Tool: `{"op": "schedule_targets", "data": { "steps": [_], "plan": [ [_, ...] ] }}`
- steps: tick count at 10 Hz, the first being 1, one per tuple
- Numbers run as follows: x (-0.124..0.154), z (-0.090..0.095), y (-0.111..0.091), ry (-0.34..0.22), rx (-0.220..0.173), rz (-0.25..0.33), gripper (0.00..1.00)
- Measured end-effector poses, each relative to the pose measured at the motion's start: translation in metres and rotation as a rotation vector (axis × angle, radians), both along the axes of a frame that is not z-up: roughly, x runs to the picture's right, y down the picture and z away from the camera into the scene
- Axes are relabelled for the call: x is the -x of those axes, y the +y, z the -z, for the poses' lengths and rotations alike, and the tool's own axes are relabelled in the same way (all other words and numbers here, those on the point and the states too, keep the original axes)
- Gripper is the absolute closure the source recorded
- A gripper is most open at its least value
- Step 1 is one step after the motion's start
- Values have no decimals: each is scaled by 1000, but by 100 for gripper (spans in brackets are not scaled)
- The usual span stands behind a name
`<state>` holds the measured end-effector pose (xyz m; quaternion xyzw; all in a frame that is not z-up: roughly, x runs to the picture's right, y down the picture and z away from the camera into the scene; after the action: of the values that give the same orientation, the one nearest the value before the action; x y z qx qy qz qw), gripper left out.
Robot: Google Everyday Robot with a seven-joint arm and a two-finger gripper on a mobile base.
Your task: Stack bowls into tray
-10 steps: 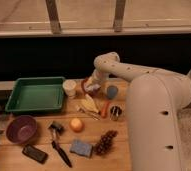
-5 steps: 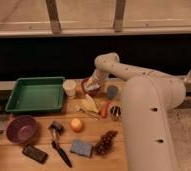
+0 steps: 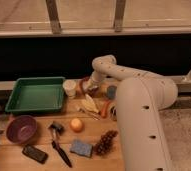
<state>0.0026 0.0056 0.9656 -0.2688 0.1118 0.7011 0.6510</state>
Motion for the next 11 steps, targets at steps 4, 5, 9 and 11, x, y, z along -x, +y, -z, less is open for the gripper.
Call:
{"op": "schedule_targets", "data": {
  "steps": [4, 5, 9, 11],
  "plan": [
    [-7, 0, 10, -3, 8, -13, 99],
    [-11, 4, 10, -1, 1, -21, 100],
    [-39, 38, -12, 23, -54, -58, 100],
    [-46, 58, -28, 32, -85, -71, 100]
  ]
}}
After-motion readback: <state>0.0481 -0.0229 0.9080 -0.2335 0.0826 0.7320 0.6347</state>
